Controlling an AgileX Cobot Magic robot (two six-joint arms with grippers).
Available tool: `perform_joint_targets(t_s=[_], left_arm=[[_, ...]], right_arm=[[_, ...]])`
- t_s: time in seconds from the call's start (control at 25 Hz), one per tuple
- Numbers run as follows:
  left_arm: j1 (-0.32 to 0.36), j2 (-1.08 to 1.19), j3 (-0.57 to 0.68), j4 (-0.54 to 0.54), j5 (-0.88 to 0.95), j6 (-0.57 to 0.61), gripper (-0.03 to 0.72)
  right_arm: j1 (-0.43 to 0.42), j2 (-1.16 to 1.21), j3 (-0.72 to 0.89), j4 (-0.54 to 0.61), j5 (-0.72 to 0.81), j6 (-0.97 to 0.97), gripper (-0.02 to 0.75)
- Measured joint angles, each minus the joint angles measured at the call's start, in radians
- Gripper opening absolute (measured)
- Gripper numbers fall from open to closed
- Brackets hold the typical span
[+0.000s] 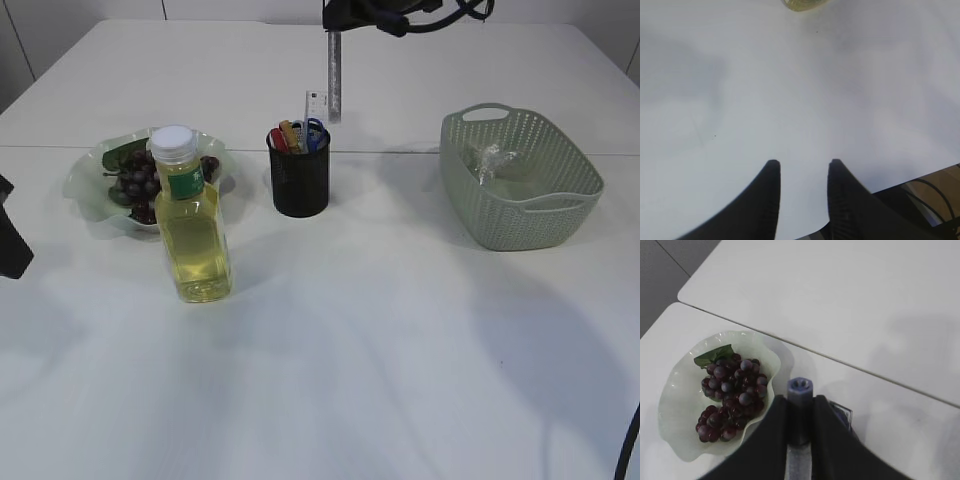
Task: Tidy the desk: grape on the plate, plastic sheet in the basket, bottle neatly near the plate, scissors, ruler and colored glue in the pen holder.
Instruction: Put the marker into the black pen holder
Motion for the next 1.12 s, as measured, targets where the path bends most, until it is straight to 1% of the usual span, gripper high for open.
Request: perform_joint_targets(t_s=[0.24,0.64,0.76,1.0,1.12], left_arm=[[0.000,0.000,0.000,0.000,0.000,0.000,0.239],[0.000,0.000,0.000,0.005,-0.004,0.000,0.239],[0.000,0.000,0.000,0.012,-0.008,0.000,0.239],[0.000,0.000,0.000,0.014,-0.020,0.000,0.239],[0.000,0.000,0.000,0.014,-0.022,0.000,0.239]], right_arm=[[0.000,0.072,0.000,0.121,-0.104,-0.236,0.092],[0.000,0.155,0.000,0.413,-0.220,-0.669,0.092],[0.000,0.160,0.000,0.435,-0.228,-0.720,0.092],[0.000,0.195,0.000,0.441,-0.223,-0.749,0.094],[0.000,0.208,0.002,0.441,-0.213,-0.753,0.132]])
